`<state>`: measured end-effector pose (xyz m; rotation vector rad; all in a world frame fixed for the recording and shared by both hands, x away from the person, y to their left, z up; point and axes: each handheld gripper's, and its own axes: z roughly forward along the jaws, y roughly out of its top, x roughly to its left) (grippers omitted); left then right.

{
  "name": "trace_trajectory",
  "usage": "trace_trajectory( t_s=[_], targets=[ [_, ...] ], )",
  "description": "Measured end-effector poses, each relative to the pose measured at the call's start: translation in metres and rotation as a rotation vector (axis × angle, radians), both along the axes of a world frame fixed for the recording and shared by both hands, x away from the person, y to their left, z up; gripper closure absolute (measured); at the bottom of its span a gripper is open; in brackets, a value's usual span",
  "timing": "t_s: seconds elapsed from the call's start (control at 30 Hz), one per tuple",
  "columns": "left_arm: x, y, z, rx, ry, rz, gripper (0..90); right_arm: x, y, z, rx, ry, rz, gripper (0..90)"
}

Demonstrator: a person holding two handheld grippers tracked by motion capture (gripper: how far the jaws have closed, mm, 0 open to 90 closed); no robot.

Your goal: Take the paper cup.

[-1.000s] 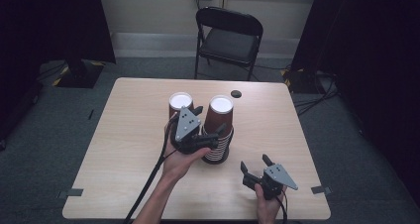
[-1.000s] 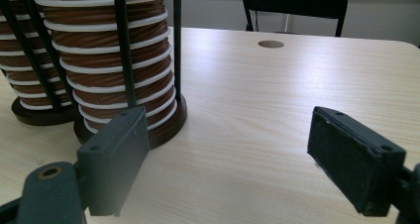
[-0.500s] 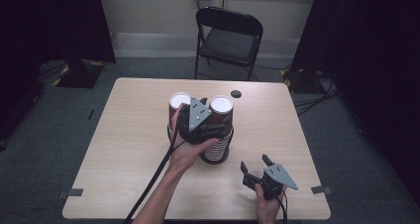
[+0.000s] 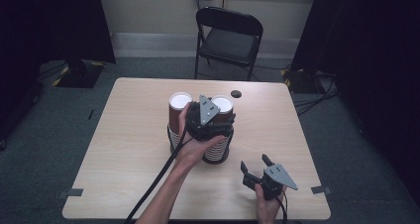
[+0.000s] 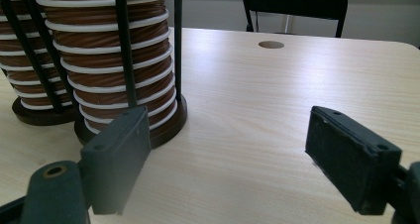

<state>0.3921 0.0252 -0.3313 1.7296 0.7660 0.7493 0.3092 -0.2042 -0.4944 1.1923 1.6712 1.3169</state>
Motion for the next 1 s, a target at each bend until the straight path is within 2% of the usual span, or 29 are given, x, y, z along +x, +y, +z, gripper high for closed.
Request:
trace_trajectory(
  t_s=[0.1, 0.3, 0.67, 0.9, 0.97, 1.0],
  targets=[
    [0.0020, -0.0016, -0.0012, -0.006, 0.012, -0.003, 16.6, -0.0001, 0.0003, 0.0000, -0.003, 0.000, -0.001, 16.7],
    [0.0045, -0.0026, -0.0012, 0.019, 0.041, -0.002, 18.1, -0.0004, 0.0005, 0.0000, -0.005, -0.004, 0.001, 17.5],
    [0.0078, -0.0030, -0.0013, 0.022, 0.049, -0.007, 19.6, -0.0005, 0.0003, 0.0000, -0.002, -0.005, 0.003, 17.5],
    [0.0075, -0.0009, -0.0001, 0.002, 0.051, -0.011, 20.8, -0.0006, 0.0001, -0.0001, 0.000, -0.007, 0.004, 17.5],
    [0.0068, 0.0001, 0.0008, -0.028, 0.045, -0.014, 20.9, -0.0007, -0.0001, -0.0001, 0.001, -0.006, 0.004, 17.5],
    [0.0068, 0.0001, 0.0008, -0.028, 0.045, -0.014, 21.0, -0.0007, -0.0001, -0.0001, 0.002, -0.007, 0.004, 17.5]
  ],
)
